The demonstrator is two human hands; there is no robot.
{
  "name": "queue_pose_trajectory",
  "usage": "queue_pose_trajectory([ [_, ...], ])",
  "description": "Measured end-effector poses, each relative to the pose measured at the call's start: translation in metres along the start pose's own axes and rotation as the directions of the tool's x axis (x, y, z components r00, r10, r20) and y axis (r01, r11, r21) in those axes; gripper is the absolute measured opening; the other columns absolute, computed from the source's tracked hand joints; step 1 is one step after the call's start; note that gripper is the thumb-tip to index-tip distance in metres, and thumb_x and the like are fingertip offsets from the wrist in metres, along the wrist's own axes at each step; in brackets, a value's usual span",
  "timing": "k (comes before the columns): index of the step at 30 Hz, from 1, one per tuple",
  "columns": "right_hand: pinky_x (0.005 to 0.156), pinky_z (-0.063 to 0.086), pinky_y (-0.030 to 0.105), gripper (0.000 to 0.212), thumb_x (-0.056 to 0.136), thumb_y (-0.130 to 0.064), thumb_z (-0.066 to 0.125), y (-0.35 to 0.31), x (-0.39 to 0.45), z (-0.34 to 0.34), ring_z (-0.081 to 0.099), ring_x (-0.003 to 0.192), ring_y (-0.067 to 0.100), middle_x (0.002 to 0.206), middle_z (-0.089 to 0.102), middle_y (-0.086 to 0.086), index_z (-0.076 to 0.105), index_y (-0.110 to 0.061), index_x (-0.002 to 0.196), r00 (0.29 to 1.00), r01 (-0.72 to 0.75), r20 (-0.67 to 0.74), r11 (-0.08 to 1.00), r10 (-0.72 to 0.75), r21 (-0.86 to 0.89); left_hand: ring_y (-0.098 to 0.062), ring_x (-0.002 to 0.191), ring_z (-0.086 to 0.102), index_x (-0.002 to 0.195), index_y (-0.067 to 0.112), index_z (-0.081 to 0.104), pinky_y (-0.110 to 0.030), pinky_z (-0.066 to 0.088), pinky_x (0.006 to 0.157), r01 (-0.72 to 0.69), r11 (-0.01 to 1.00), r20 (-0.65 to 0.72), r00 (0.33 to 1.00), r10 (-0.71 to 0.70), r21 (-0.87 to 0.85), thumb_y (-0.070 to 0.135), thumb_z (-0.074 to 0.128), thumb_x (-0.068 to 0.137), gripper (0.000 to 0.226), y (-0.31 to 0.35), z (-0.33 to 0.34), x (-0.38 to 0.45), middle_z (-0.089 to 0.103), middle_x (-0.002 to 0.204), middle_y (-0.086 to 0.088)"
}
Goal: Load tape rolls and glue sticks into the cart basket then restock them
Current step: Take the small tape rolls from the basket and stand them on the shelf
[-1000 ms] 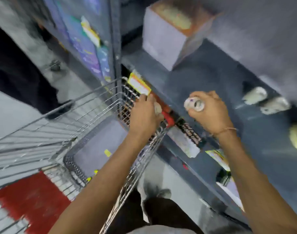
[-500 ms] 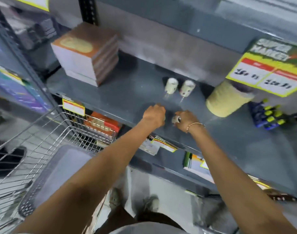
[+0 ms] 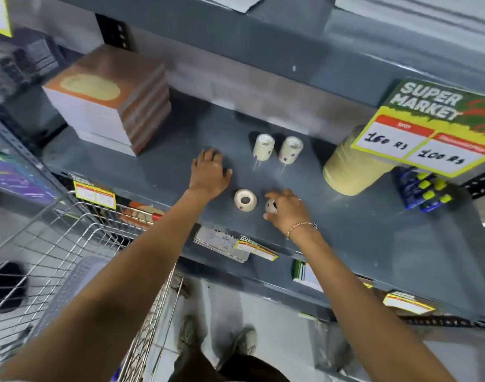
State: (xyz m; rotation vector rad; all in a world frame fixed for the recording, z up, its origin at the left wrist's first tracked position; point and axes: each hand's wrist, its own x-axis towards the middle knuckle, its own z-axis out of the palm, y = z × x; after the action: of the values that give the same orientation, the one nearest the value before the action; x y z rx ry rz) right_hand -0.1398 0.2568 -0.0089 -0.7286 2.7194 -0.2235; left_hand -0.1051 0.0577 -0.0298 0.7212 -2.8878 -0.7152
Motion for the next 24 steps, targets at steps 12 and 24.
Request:
queue_pose_trajectory([
  [12, 0.089, 0.05, 0.033, 0.034, 0.085, -0.014, 0.057, -0.003, 0.032, -0.05, 0.062, 0.1, 0.036, 0.112, 0.06, 0.021, 0.061, -0.017, 0.118, 0.973, -0.033, -0.229, 0.999, 0.038, 0.026, -0.028, 0.148, -0.002, 0.15, 0.011, 0.005, -0.044, 0.003, 0.123, -0.04, 0.977, -0.033, 0.998, 0.048, 0.208, 0.05, 0.015, 0.096, 0.067, -0.03, 0.035, 0.007, 0.002, 0.161, -0.011],
  [24, 0.098, 0.043, 0.031, 0.029, 0.088, -0.012, 0.056, -0.006, 0.1, -0.115, 0.052, 0.118, 0.034, 0.116, 0.057, 0.016, 0.062, -0.01, 0.116, 0.975, -0.095, -0.196, 0.995, 0.101, 0.041, -0.028, 0.148, -0.002, 0.15, 0.012, 0.006, -0.044, 0.004, 0.123, -0.041, 0.982, -0.047, 0.998, 0.05, 0.186, 0.051, 0.015, 0.096, 0.067, -0.029, 0.031, 0.004, 0.003, 0.161, -0.01],
])
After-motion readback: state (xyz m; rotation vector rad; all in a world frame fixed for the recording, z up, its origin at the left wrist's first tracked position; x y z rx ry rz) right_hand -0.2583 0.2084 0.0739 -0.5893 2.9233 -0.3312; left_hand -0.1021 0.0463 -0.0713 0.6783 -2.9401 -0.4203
